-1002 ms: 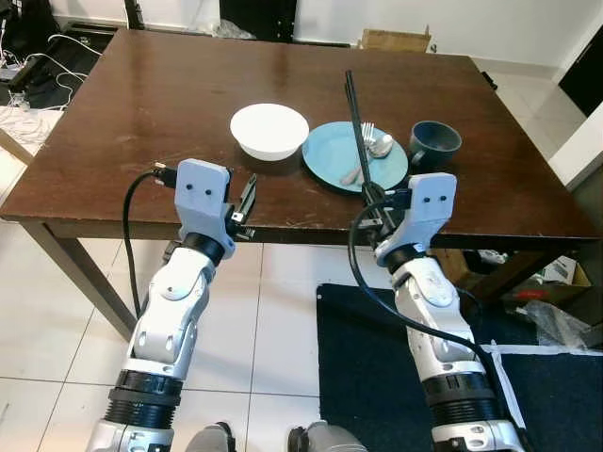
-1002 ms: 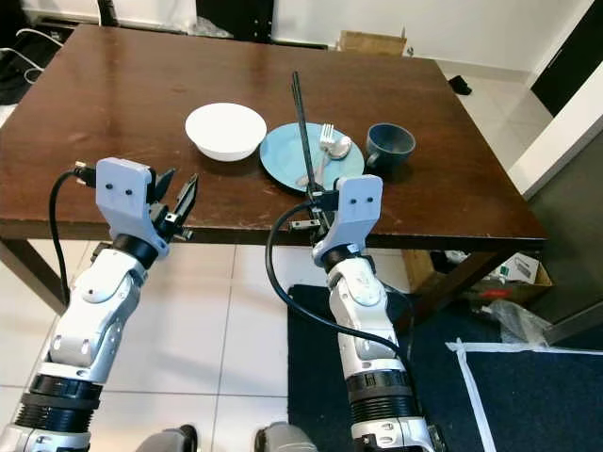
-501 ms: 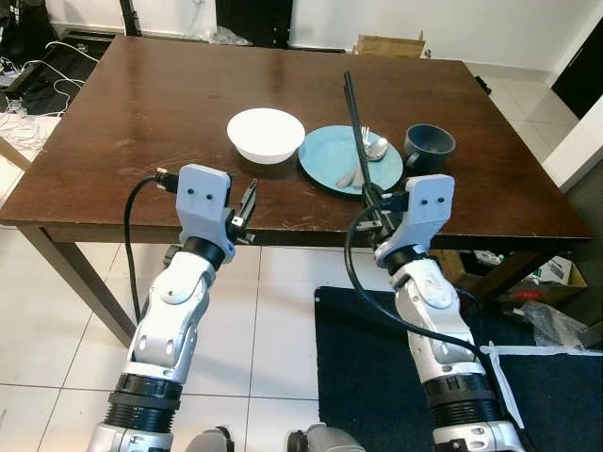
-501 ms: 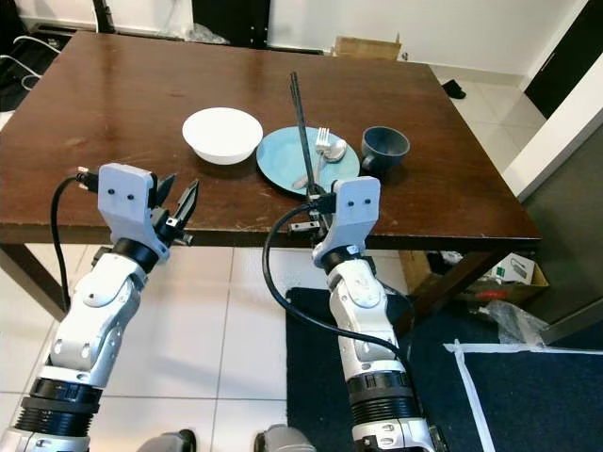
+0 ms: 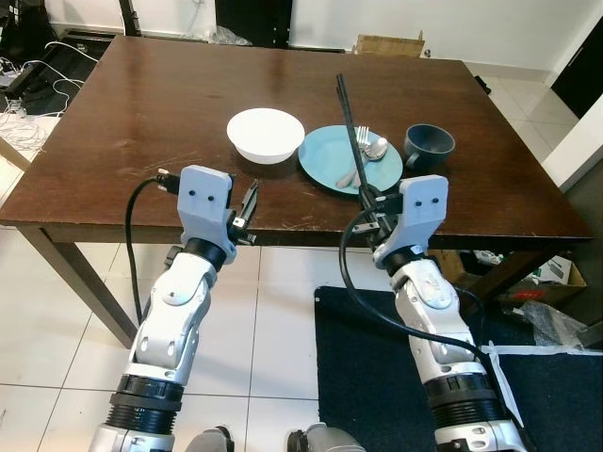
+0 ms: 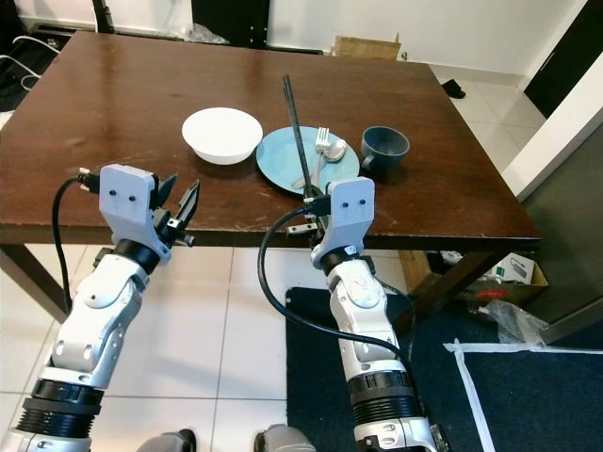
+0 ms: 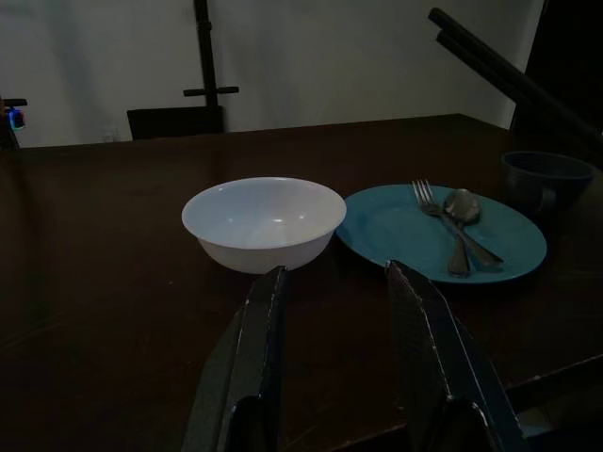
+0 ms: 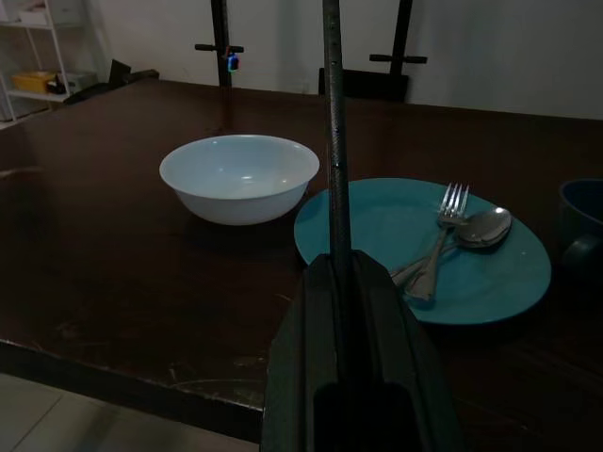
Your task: Setting the table
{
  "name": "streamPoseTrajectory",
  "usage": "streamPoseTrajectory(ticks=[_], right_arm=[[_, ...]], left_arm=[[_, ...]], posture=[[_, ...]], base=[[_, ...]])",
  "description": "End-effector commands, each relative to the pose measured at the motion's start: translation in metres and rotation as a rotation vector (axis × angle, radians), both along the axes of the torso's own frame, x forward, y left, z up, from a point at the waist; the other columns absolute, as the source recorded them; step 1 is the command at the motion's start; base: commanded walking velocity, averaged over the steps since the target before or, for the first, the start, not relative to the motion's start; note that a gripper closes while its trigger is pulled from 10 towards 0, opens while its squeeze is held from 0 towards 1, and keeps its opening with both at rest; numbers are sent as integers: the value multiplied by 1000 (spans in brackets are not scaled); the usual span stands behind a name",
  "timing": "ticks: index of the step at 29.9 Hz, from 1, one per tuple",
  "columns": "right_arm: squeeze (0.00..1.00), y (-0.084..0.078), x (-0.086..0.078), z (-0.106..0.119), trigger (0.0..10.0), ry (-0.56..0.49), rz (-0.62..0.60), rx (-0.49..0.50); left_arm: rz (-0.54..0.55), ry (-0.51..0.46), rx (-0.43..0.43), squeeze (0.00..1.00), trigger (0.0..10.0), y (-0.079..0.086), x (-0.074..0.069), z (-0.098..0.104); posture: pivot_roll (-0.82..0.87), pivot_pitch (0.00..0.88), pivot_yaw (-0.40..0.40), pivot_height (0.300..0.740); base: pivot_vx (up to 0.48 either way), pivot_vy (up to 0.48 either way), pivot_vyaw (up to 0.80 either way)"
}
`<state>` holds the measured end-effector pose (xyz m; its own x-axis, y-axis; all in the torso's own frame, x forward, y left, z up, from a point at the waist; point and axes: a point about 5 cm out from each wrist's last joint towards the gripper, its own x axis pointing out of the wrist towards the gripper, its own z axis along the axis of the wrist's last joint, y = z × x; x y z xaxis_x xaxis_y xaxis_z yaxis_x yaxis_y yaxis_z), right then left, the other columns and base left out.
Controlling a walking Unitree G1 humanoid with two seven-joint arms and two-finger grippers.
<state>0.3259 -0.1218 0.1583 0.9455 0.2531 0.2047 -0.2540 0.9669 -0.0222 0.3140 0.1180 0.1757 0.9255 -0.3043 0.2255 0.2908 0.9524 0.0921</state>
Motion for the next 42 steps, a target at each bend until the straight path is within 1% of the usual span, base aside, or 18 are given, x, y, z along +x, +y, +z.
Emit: streamPoseTrajectory(ticks=[1,10,14,30,42], right_arm=[[0,-4,-2,-6,10000,15,-8,-12],[0,-3,-2,-6,10000,17,-8,-10],[0,-4,-2,-6,10000,20,-14,12],[0,-5,-3,-6,10000,12,-34,4],[0,-7,-4,-7,10000,21,-44,29]], left_arm=[[-5,9,10,0,10000,-3,-3,-4],[-4,8,9,0,10000,-2,-3,-4],[-6,8,10,0,10000,-2,-3,-4],[-10,11,14,0,10000,-2,-3,-4],[-16,13,15,0,10000,-4,-4,-4]], posture=[[20,61,-46,740],[19,61,-44,740],[20,64,-41,740],[24,71,-37,740],[20,68,-35,740]], base=[[0,0,525],[0,0,800],[0,0,0],[0,0,0],[0,0,0]])
